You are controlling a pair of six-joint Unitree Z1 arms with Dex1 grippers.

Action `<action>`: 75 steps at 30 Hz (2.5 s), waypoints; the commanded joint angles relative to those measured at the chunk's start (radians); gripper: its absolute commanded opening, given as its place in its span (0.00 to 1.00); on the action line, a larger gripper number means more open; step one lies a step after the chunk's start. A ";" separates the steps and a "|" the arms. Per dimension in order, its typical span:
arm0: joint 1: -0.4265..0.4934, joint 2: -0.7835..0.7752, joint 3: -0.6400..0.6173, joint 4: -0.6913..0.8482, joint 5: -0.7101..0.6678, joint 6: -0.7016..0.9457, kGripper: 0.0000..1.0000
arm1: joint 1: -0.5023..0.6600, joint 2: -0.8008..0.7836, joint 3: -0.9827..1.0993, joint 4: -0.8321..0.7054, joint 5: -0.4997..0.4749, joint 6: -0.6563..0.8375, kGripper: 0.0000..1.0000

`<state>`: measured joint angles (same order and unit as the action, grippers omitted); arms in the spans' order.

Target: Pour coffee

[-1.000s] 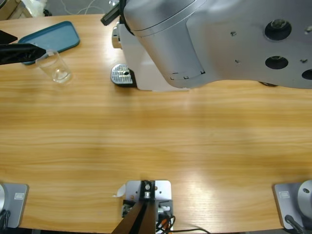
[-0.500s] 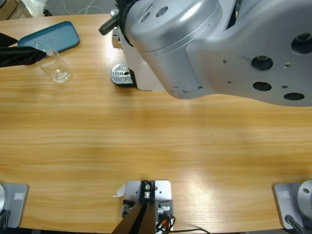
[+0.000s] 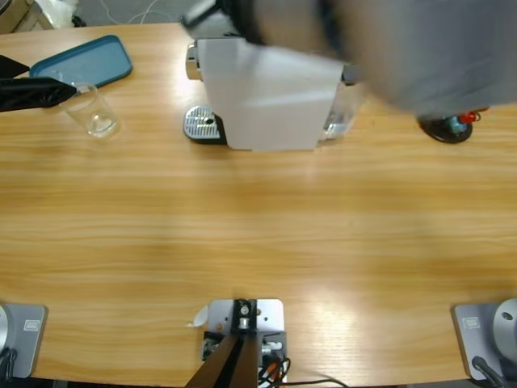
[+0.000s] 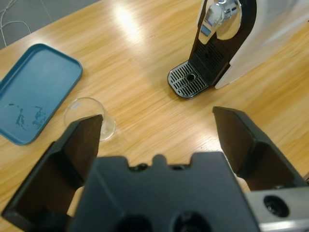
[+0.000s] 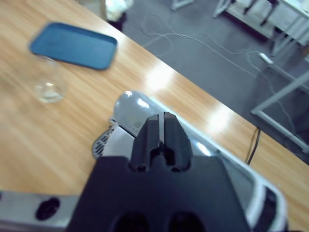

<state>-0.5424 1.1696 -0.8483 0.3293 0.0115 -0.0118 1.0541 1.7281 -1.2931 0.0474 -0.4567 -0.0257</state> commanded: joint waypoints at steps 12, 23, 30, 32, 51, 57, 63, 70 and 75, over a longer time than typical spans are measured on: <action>0.036 -0.008 0.037 0.014 0.032 0.047 0.95 | -0.017 -0.725 0.418 0.582 0.226 0.236 1.00; 0.159 0.111 0.088 -0.043 0.049 -0.067 0.99 | -0.017 -0.772 0.545 0.519 0.264 0.267 1.00; 0.179 0.248 0.146 -0.171 0.073 -0.085 0.99 | -0.017 -0.740 0.590 0.449 0.288 0.257 1.00; 0.190 0.240 0.146 -0.211 0.091 -0.068 0.99 | -0.019 -0.732 0.598 0.436 0.288 0.256 1.00; 0.255 0.424 0.140 -0.358 0.098 -0.040 0.99 | -0.103 -0.735 0.619 0.387 0.346 0.211 1.00; 0.285 0.456 0.140 -0.373 0.103 -0.033 0.99 | -0.105 -0.735 0.621 0.384 0.348 0.211 1.00; 0.281 0.511 0.140 -0.416 0.101 -0.036 0.99 | -0.112 -0.734 0.621 0.384 0.350 0.211 1.00; 0.267 0.564 0.141 -0.446 0.099 -0.039 0.98 | -0.118 -0.733 0.621 0.384 0.353 0.210 1.00; 0.259 0.594 0.141 -0.468 0.088 -0.041 0.98 | -0.125 -0.731 0.621 0.384 0.357 0.208 1.00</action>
<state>-0.2666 1.6831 -0.7349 -0.1027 0.1010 -0.0454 0.9518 0.9857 -0.7083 0.4375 -0.1164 0.1962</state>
